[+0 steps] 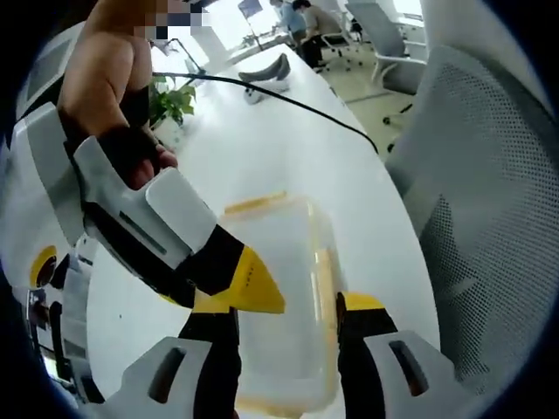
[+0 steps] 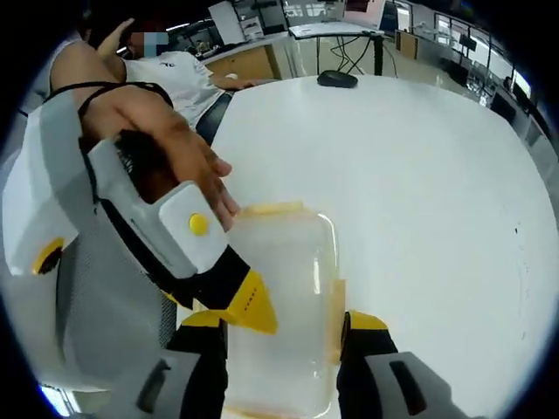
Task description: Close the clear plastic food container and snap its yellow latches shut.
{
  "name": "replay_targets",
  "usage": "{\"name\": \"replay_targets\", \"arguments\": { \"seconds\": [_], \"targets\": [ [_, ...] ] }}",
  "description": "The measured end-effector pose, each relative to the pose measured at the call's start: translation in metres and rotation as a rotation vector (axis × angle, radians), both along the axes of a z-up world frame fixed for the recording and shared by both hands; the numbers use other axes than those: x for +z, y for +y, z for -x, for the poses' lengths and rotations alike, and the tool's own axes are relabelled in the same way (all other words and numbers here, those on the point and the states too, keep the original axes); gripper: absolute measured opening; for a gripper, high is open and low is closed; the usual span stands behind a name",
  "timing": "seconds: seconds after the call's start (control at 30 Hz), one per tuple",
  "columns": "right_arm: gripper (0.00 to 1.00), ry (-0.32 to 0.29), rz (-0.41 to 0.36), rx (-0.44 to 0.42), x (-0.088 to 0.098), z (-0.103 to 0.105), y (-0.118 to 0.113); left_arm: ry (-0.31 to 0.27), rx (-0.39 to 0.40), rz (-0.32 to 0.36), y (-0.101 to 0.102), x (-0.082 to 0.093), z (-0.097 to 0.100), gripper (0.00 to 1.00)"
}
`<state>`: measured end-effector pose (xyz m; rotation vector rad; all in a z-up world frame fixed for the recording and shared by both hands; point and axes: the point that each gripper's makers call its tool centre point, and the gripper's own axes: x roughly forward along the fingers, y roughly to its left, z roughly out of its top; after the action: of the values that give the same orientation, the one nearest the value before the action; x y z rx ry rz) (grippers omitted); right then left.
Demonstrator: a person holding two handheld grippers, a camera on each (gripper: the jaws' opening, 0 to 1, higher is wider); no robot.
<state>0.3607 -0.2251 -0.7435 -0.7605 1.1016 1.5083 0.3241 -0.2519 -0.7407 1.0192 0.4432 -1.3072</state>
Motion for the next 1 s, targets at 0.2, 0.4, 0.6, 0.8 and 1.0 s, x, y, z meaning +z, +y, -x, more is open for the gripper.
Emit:
{"name": "replay_targets", "arguments": {
  "seconds": [0.2,0.4,0.6,0.8,1.0],
  "targets": [
    [0.49,-0.01,0.001,0.002,0.0001,0.0002,-0.0026,-0.001,-0.001,-0.003,-0.0001,0.0001,0.001,0.41],
    [0.5,-0.014,-0.015,-0.006,0.0007,-0.0009,-0.004,0.015,0.008,0.01,-0.0002,0.001,0.001,0.41],
    [0.51,-0.045,-0.05,-0.029,0.0031,-0.0025,-0.0044,0.012,-0.017,0.013,0.0002,0.0016,-0.0007,0.42],
    [0.51,-0.087,-0.083,-0.045,0.0051,-0.0027,-0.005,0.089,0.004,0.043,-0.0009,0.0058,-0.0018,0.42],
    [0.5,-0.129,-0.12,-0.066,0.0076,-0.0021,-0.0053,0.193,-0.001,0.053,-0.001,0.0086,0.0028,0.46]
  ]
}}
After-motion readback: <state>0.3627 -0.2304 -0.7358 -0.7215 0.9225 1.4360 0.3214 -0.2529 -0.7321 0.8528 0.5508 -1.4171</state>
